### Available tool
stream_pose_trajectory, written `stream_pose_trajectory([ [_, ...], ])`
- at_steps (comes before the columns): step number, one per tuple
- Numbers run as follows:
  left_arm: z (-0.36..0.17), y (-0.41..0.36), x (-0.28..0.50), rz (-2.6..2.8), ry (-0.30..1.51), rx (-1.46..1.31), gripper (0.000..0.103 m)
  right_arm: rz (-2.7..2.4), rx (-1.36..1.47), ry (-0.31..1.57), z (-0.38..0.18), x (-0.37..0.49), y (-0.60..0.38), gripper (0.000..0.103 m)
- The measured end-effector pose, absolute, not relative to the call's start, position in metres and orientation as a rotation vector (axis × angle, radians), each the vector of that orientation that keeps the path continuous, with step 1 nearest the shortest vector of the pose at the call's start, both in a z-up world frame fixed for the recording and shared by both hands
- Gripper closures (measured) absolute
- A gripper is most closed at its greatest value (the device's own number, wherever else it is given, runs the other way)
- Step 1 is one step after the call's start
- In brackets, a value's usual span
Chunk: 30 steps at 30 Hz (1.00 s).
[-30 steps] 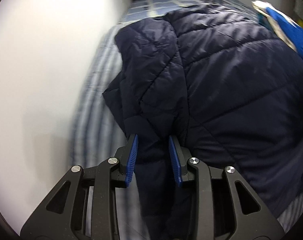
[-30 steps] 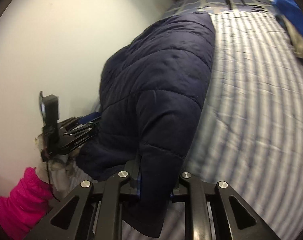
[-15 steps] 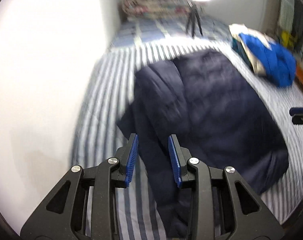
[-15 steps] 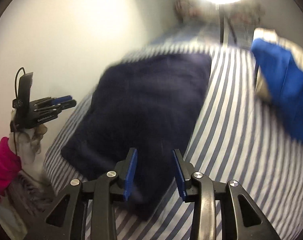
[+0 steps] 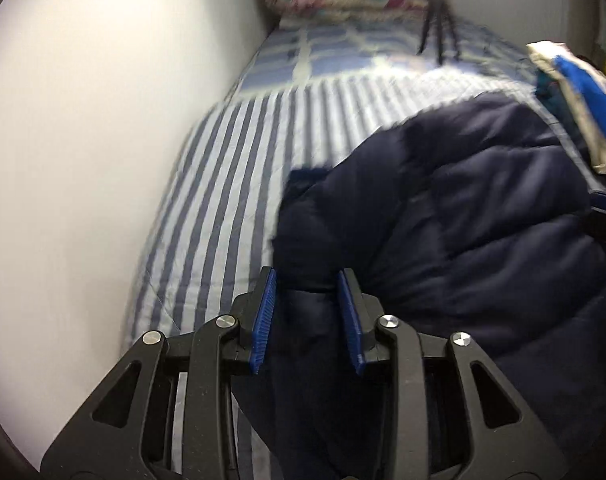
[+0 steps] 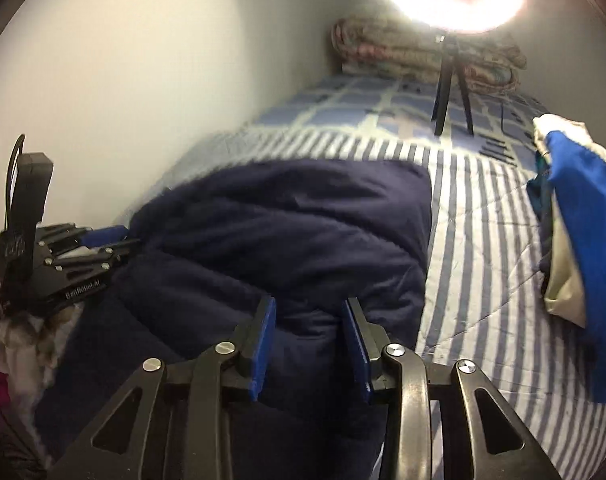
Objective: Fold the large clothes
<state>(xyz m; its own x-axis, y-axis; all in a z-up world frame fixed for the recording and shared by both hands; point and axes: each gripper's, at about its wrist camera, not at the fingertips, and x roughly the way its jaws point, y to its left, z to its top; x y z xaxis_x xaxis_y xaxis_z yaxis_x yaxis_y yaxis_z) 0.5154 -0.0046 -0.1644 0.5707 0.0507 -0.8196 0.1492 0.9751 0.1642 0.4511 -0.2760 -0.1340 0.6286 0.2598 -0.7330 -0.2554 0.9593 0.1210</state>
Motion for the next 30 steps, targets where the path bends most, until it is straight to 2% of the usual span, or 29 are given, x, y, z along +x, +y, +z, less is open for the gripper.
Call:
stream_pose_trajectory([
  [4, -0.179, 0.015, 0.522, -0.061, 0.984, 0.161, 0.06, 0.305, -0.015, 0.92, -0.163, 0.462, -0.269, 0.065],
  [9, -0.141, 0.035, 0.505, -0.094, 0.954, 0.107, 0.06, 0.323, -0.02, 0.911, -0.139, 0.442, -0.281, 0.064],
  [10, -0.132, 0.042, 0.501, -0.111, 0.952, 0.071, 0.06, 0.328, -0.004, 0.896, -0.132, 0.434, -0.289, 0.062],
  [12, -0.122, 0.059, 0.492, -0.147, 0.971, -0.006, 0.047, 0.326, 0.022, 0.873, -0.123, 0.422, -0.302, 0.053],
  [16, -0.119, 0.085, 0.47, -0.256, 1.036, -0.182, 0.037, 0.346, 0.115, 0.85, -0.112, 0.393, -0.329, 0.042],
  [17, -0.123, 0.09, 0.467, -0.276, 1.058, -0.226, 0.035, 0.355, 0.142, 0.845, -0.112, 0.388, -0.335, 0.037],
  [24, -0.147, 0.109, 0.461, -0.33, 1.183, -0.445, 0.034, 0.399, 0.312, 0.884, -0.133, 0.375, -0.368, 0.024],
  [30, -0.159, 0.111, 0.464, -0.35, 1.213, -0.477, 0.033, 0.443, 0.421, 0.993, -0.167, 0.386, -0.375, 0.021],
])
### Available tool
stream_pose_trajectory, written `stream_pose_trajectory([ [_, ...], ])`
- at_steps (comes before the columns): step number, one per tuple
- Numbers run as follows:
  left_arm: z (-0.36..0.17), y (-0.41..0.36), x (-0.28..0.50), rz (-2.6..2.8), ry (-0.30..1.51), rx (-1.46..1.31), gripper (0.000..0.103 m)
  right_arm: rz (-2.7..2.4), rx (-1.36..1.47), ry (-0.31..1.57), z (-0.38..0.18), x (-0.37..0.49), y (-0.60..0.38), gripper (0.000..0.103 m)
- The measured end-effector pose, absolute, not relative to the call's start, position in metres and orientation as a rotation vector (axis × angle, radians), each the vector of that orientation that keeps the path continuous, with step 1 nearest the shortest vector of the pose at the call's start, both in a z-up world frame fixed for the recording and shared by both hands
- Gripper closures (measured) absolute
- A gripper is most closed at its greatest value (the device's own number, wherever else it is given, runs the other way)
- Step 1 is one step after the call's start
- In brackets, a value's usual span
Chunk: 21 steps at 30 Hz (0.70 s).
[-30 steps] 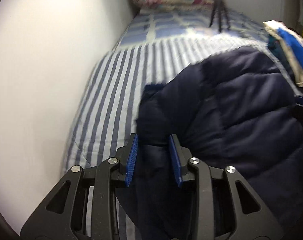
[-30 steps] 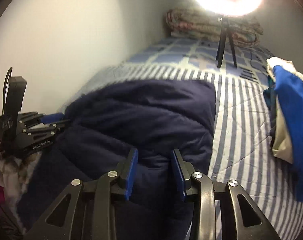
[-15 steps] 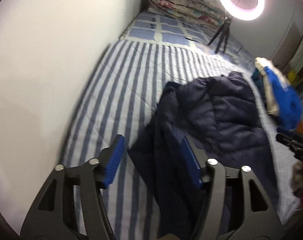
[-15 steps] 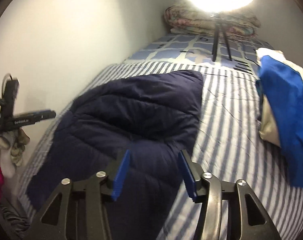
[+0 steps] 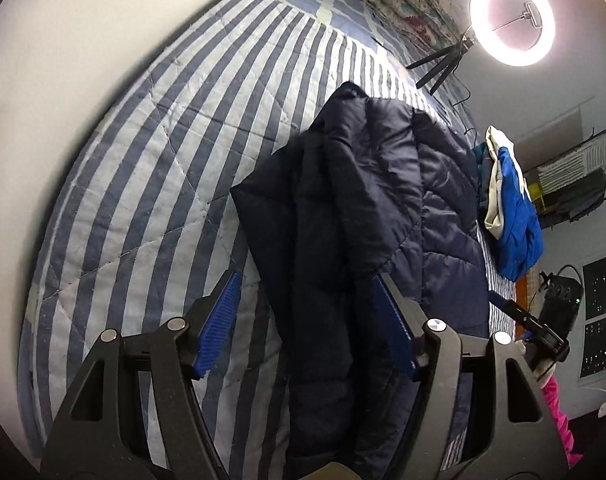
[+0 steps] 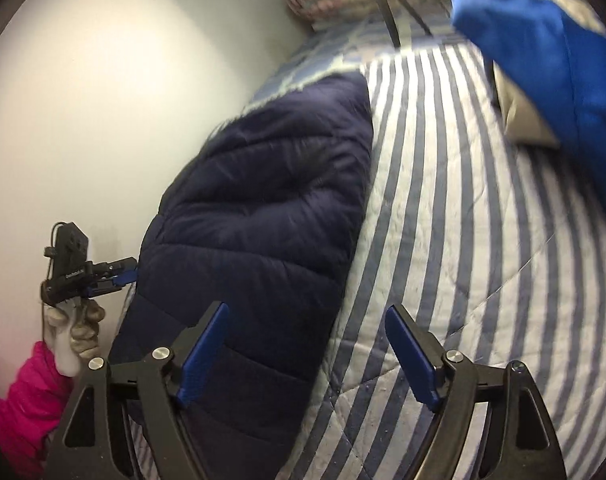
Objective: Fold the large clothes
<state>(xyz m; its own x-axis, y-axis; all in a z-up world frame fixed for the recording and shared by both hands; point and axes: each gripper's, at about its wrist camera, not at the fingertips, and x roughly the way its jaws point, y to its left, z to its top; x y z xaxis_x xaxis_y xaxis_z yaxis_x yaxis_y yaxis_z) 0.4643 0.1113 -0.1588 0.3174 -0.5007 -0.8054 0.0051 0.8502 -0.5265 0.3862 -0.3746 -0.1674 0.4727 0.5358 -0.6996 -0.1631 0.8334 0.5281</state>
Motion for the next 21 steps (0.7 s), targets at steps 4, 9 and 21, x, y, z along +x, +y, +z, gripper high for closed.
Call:
stream_pose_trajectory([
  [4, -0.173, 0.117, 0.473, -0.35, 1.229, -0.542, 0.031, 0.47, 0.497, 1.032, -0.187, 0.394, -0.372, 0.019],
  [9, -0.189, 0.123, 0.481, -0.362, 1.229, -0.639, 0.031, 0.5, 0.544, 1.038, -0.201, 0.403, -0.363, 0.011],
  [21, -0.203, 0.124, 0.484, -0.454, 1.215, -0.764, 0.031, 0.593, 0.61, 1.039, -0.213, 0.416, -0.325, 0.024],
])
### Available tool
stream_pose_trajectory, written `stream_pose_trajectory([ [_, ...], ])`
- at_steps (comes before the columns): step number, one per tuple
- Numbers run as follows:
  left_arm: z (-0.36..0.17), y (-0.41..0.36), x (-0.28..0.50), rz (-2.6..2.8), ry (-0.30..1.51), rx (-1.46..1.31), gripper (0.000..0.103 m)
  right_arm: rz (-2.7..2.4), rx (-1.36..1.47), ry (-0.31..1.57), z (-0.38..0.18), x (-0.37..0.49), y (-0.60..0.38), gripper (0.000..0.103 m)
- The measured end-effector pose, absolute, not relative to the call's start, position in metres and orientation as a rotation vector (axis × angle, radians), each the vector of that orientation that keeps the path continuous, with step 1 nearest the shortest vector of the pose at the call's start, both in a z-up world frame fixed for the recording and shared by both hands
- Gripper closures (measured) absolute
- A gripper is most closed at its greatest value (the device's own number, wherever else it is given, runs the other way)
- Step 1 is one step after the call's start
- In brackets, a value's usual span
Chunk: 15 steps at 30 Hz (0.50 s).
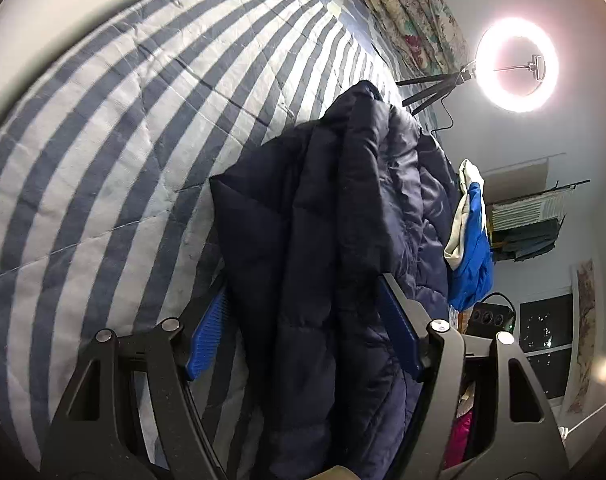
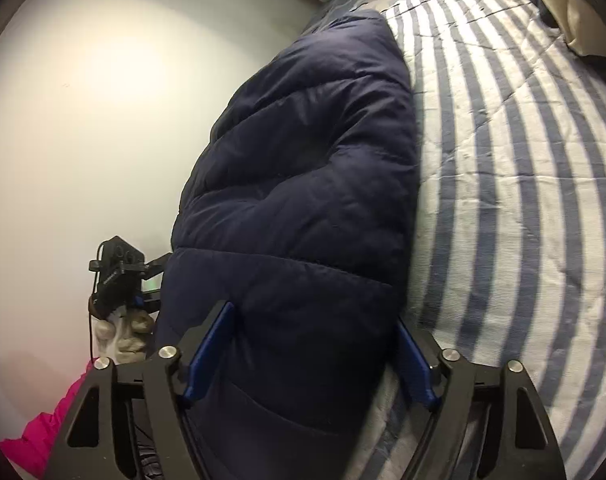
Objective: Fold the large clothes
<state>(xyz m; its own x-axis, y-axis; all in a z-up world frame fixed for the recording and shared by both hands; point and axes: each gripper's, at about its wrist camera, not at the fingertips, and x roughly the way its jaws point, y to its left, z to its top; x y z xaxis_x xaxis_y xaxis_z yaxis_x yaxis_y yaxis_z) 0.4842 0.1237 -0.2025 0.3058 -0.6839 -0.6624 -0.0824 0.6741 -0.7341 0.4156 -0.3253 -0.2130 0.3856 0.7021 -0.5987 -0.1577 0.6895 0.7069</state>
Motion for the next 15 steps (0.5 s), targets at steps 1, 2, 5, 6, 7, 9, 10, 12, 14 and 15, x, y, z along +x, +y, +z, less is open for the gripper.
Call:
stream_pose_trajectory([
  [1, -0.202, 0.121, 0.485, -0.456, 1.214, -0.767, 0.031, 0.591, 0.608, 1.038, -0.213, 0.413, -0.321, 0.024],
  [2, -0.202, 0.12, 0.487, -0.461, 1.213, -0.774, 0.031, 0.591, 0.604, 1.036, -0.213, 0.413, -0.315, 0.024],
  [5, -0.199, 0.115, 0.491, -0.468, 1.207, -0.791, 0.031, 0.577, 0.593, 1.033, -0.213, 0.41, -0.299, 0.028],
  [6, -0.198, 0.111, 0.491, -0.461, 1.208, -0.775, 0.031, 0.573, 0.588, 1.034, -0.214, 0.41, -0.292, 0.03],
  [7, -0.195, 0.105, 0.492, -0.45, 1.212, -0.726, 0.034, 0.569, 0.583, 1.037, -0.215, 0.411, -0.286, 0.031],
  [9, -0.19, 0.094, 0.491, -0.444, 1.197, -0.646, 0.049, 0.559, 0.571, 1.043, -0.213, 0.413, -0.274, 0.037],
  [10, -0.189, 0.09, 0.491, -0.443, 1.193, -0.627, 0.053, 0.552, 0.566, 1.048, -0.212, 0.412, -0.269, 0.04],
  [12, -0.182, 0.079, 0.489, -0.441, 1.181, -0.558, 0.07, 0.537, 0.55, 1.049, -0.21, 0.409, -0.264, 0.054],
  [14, -0.17, 0.068, 0.485, -0.431, 1.156, -0.462, 0.079, 0.519, 0.516, 1.04, -0.203, 0.408, -0.254, 0.065],
  [15, -0.165, 0.062, 0.483, -0.425, 1.141, -0.411, 0.082, 0.507, 0.484, 1.034, -0.198, 0.406, -0.247, 0.07],
])
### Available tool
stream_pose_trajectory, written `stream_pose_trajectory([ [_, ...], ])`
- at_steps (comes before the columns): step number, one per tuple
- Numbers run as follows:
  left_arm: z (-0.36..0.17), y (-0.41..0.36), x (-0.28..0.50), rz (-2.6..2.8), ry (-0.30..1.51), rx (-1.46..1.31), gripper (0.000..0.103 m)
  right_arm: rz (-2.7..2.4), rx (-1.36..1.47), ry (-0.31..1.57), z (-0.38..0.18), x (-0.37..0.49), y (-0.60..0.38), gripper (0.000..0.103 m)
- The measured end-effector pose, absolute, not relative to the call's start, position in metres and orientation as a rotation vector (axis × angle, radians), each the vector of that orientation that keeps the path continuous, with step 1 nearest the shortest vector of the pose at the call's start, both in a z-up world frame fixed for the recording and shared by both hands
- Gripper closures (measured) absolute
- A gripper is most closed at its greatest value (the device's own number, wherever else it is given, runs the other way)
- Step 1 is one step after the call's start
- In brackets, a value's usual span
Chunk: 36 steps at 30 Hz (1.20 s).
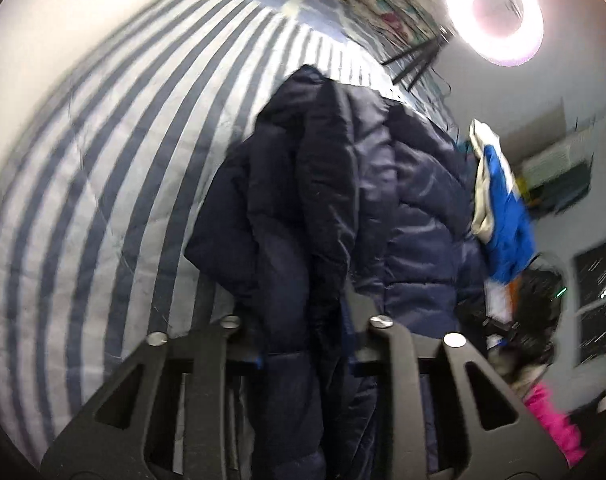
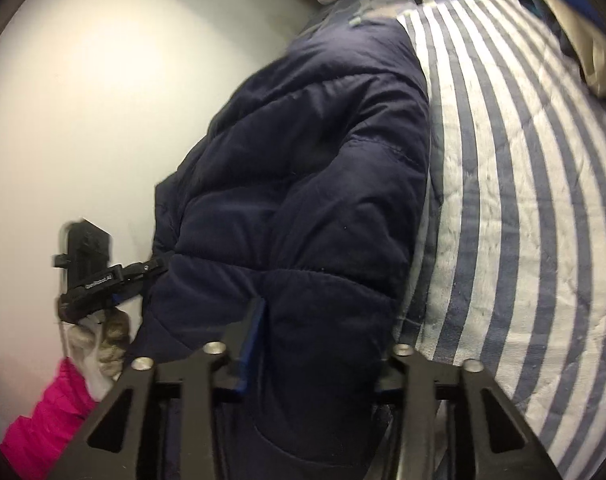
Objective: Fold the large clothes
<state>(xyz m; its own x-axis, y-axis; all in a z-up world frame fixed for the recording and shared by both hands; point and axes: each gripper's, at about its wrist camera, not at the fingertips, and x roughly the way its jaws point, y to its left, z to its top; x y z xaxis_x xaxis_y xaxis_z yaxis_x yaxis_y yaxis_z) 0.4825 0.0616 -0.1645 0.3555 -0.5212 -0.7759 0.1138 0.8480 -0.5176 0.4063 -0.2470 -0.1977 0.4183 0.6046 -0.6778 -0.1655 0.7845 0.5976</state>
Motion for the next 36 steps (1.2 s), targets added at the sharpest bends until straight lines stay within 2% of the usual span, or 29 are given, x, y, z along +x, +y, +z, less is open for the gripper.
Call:
stream_pose_trajectory([
  [2, -0.152, 0.047, 0.474, -0.406, 1.102, -0.291, 0.086, 0.478, 0.411, 1.027, -0.187, 0.402, -0.234, 0.074],
  [6, -0.14, 0.037, 0.462, -0.386, 1.058, -0.22, 0.089, 0.422, 0.273, 1.008, -0.167, 0.392, -0.202, 0.079],
  [18, -0.095, 0.0, 0.424, -0.479, 0.976, -0.159, 0.091, 0.355, 0.069, 0.962, -0.119, 0.345, -0.17, 0.082],
  [36, -0.042, -0.126, 0.424, -0.66, 0.868, -0.134, 0.092, 0.216, 0.046, 0.846, -0.051, 0.273, -0.288, 0.082],
])
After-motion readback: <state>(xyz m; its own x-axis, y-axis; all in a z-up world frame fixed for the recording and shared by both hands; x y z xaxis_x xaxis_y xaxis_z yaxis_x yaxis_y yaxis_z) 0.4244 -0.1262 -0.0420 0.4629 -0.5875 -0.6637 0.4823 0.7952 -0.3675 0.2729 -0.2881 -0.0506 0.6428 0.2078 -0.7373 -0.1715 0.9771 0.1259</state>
